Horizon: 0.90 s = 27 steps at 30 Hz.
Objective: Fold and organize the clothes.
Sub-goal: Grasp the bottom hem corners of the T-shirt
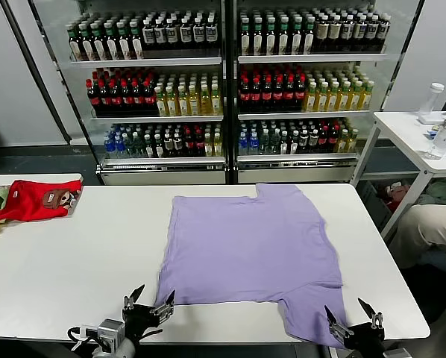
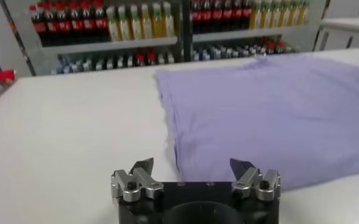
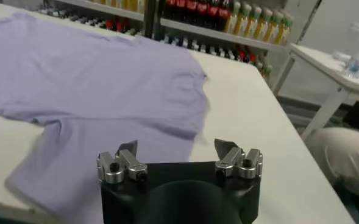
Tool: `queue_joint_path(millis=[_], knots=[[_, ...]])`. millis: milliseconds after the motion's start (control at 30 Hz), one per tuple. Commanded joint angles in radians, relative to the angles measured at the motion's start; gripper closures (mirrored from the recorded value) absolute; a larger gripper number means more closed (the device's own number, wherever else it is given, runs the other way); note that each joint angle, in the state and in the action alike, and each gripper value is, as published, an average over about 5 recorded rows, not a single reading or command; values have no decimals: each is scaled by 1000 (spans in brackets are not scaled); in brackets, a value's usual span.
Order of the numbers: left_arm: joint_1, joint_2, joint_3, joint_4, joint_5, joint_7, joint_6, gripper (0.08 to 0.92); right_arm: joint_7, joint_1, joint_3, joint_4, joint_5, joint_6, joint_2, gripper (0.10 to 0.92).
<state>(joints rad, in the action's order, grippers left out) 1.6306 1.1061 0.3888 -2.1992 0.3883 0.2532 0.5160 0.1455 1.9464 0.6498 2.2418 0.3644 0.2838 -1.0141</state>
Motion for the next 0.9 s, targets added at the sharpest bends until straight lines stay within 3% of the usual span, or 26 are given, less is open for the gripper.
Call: queue_joint_path(millis=[33, 233, 400, 900], knots=[[36, -7, 22, -23, 35, 40, 37, 177, 9, 35, -2, 6, 18, 1, -2, 203], [32, 3, 9, -22, 41, 34, 35, 177, 32, 30, -18, -11, 43, 19, -8, 205], [34, 10, -5, -19, 42, 27, 31, 219, 40, 27, -27, -14, 55, 28, -13, 300], [-15, 32, -26, 66, 38, 24, 12, 647, 40, 18, -37, -21, 51, 28, -27, 732]])
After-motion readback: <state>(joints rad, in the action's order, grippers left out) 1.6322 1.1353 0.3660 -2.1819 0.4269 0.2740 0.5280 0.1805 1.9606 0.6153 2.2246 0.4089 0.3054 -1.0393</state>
